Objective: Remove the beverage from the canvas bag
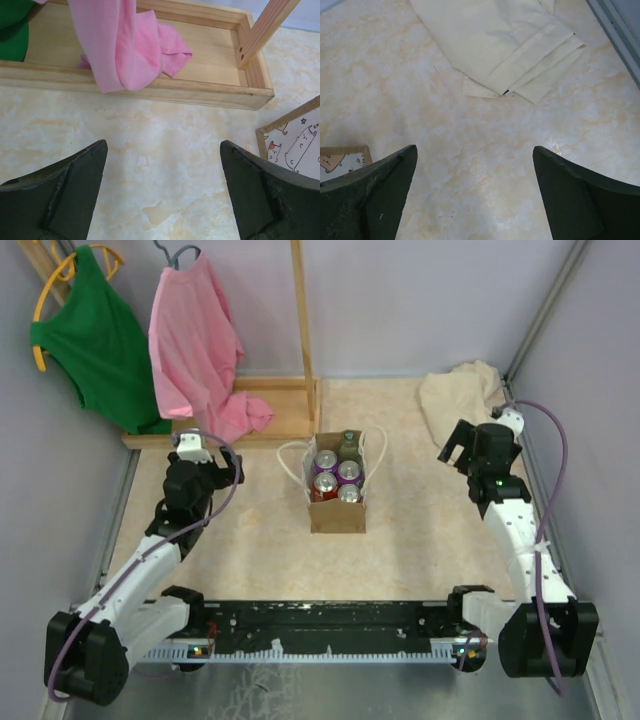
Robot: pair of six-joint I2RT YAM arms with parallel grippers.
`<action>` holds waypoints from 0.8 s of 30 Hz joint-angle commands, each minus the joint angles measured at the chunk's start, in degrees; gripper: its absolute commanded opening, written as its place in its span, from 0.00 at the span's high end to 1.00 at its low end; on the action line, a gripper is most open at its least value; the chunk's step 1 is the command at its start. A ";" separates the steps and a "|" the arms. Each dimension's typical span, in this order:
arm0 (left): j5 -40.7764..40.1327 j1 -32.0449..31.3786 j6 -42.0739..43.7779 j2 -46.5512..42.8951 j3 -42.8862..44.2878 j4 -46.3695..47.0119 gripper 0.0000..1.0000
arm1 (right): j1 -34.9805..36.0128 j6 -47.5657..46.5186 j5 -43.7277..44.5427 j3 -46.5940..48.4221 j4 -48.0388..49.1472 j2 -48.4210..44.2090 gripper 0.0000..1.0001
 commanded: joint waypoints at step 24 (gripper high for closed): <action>1.08 -0.29 -1.84 -0.57 -0.21 0.02 0.00 | 16.99 -9.22 2.13 5.07 3.52 -7.00 0.01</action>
